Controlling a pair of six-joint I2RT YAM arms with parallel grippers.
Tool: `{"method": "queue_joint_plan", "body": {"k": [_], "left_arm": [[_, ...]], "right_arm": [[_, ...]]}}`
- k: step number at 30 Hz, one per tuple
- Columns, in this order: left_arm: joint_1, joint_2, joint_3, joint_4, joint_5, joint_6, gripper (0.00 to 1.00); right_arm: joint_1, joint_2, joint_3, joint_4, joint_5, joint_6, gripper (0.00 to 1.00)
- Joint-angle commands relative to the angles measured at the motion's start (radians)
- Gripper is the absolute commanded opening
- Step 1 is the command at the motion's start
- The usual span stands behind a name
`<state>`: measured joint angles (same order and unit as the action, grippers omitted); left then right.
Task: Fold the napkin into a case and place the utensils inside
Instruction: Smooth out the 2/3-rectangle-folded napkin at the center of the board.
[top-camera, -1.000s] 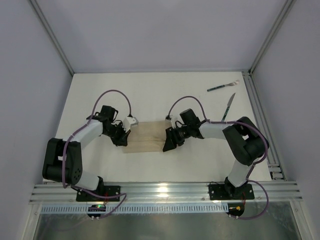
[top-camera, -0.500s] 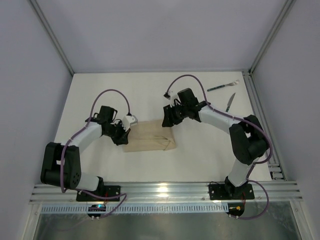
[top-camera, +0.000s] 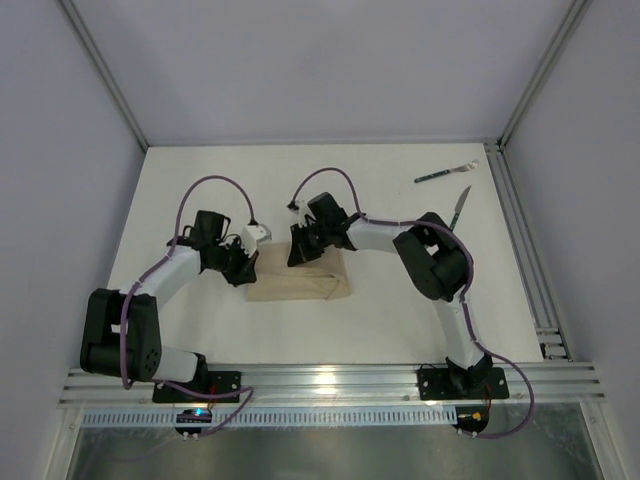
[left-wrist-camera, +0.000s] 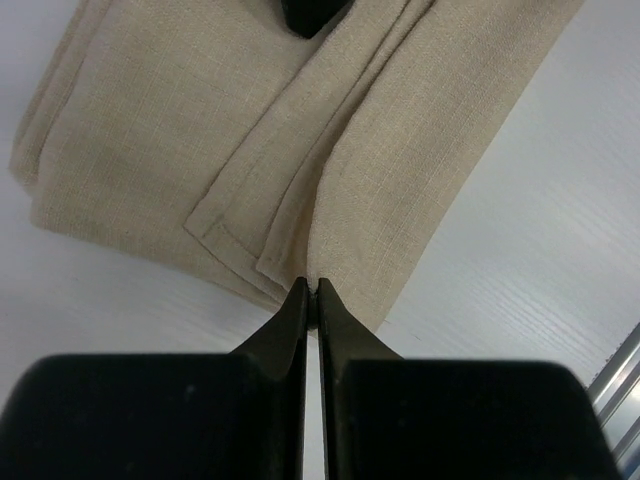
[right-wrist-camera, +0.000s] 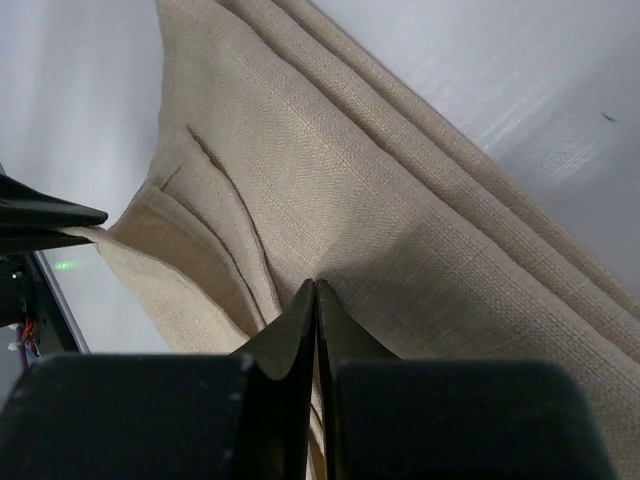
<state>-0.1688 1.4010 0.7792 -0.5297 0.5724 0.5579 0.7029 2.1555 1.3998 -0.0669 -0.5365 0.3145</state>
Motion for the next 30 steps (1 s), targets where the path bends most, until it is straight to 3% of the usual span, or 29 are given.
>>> {"method": "queue_joint_plan", "body": {"k": [1,9,18,21,26,30], "left_arm": [[0.029,-0.005,0.005,0.066,0.037,-0.045,0.00],[0.078,0.058,0.037,0.089,-0.002,-0.072,0.00],[0.080,0.138,0.081,0.062,-0.071,-0.101,0.00],[0.080,0.153,0.091,0.048,-0.065,-0.101,0.00],[0.080,0.156,0.091,0.034,-0.055,-0.096,0.00],[0.080,0.156,0.091,0.033,-0.051,-0.092,0.00]], "right_arm": [[-0.006,0.024,-0.011,-0.030,-0.012,0.028,0.04],[-0.008,0.000,-0.105,-0.019,-0.102,-0.029,0.04],[-0.006,-0.029,-0.071,-0.085,-0.146,-0.116,0.07],[-0.006,-0.077,-0.062,-0.109,-0.140,-0.137,0.15],[-0.017,-0.180,-0.047,-0.116,-0.119,-0.138,0.39],[-0.042,-0.267,-0.050,-0.155,-0.040,-0.150,0.51]]}}
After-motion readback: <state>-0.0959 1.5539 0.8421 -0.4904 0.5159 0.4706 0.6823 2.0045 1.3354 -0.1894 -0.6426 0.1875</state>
